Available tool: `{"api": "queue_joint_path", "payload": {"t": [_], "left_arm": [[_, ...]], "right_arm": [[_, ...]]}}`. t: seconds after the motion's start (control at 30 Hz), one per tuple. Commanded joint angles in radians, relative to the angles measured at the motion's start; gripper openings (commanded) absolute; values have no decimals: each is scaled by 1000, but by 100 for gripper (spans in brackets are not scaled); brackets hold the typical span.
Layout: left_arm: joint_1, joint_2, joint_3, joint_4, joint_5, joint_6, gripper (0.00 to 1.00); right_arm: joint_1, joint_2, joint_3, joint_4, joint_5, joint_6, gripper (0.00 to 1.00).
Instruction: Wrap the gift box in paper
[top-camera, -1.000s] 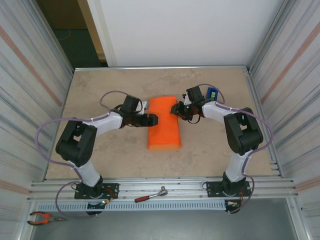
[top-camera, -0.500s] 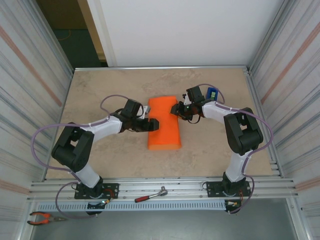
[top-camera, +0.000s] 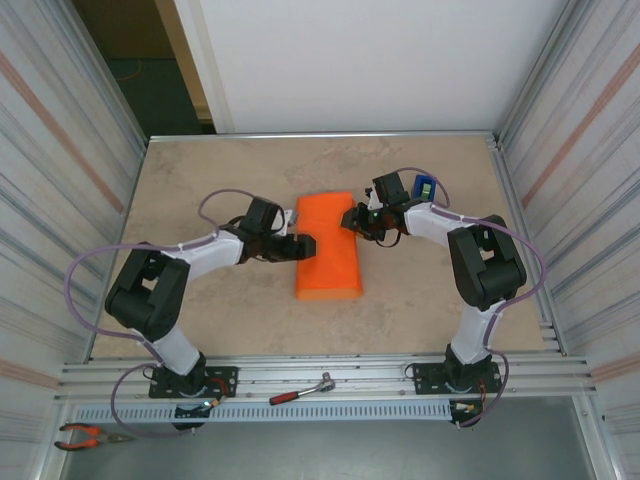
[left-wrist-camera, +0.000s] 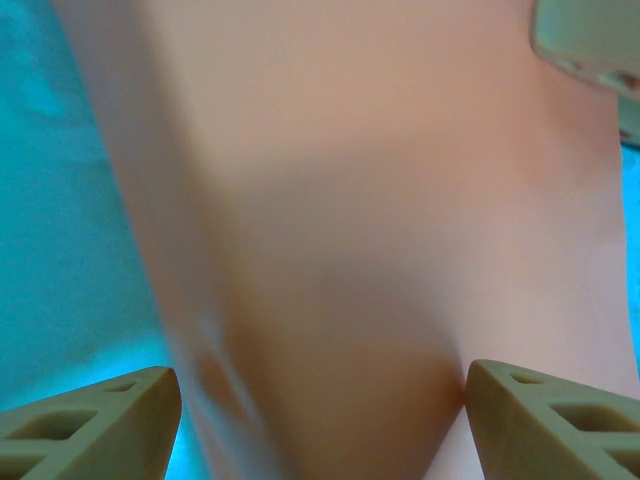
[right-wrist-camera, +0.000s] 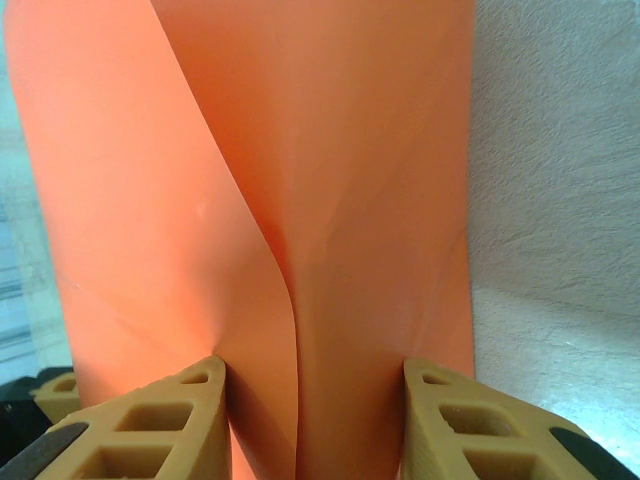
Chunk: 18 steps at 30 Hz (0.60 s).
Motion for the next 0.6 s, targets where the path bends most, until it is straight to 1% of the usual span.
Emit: {"api": "queue_joint_path", "payload": {"t": [0.0, 0.2, 0.33, 0.57], "left_arm": [[44, 4, 71, 5, 45, -3, 76], [49, 92, 161, -19, 92, 16, 76], [37, 127, 169, -14, 87, 20, 76], [5, 146, 146, -20, 56, 41, 76]], "right_arm": [[10, 46, -7, -65, 23, 24, 32], [8, 47, -8, -65, 24, 23, 31], [11, 48, -7, -62, 21, 26, 31], [17, 53, -3, -58, 19, 30, 31]]}}
